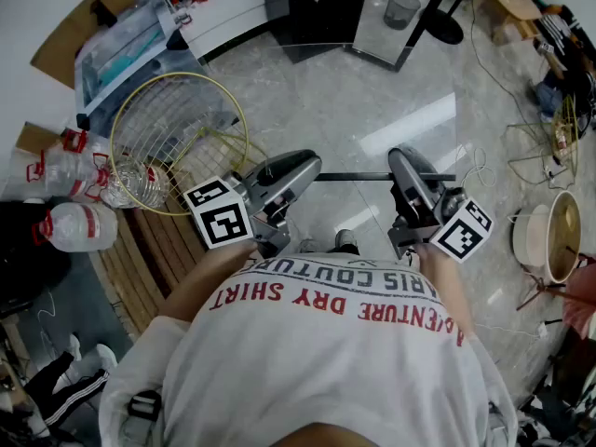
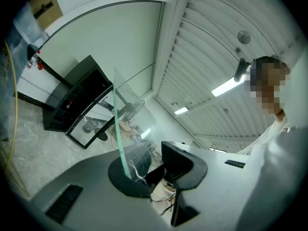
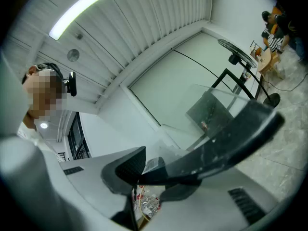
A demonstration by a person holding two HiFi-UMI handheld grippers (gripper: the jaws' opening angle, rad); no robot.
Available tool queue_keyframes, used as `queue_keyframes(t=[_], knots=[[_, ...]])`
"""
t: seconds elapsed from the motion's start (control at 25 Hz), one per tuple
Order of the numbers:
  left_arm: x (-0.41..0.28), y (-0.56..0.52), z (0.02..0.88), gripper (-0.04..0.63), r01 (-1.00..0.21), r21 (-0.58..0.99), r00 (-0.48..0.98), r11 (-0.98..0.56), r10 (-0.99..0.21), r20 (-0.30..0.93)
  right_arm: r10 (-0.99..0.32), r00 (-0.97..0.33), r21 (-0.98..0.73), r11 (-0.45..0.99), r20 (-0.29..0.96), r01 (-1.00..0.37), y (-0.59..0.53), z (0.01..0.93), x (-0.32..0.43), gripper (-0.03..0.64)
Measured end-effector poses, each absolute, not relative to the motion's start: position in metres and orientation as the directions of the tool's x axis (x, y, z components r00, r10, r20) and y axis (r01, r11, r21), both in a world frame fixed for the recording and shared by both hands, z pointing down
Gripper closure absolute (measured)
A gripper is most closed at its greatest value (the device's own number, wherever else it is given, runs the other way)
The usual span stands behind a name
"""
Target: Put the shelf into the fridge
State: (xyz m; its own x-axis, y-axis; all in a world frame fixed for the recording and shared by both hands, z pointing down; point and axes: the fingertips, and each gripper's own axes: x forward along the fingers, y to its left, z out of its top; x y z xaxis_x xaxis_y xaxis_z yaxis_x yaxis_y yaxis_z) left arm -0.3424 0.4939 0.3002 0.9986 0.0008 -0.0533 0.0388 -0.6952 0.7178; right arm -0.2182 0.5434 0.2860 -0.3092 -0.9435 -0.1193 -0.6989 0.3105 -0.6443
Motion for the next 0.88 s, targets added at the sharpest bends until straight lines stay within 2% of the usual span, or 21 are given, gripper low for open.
queue_keyframes(t=[0.88], knots=[[-0.352, 0.489, 0.283, 0.5, 0.109, 0.679, 0.994, -0.726, 0.075, -0.08, -0.951, -0.275, -0.61, 0.304, -0.144, -0.732, 0.544, 0.267, -0.231, 0.523]])
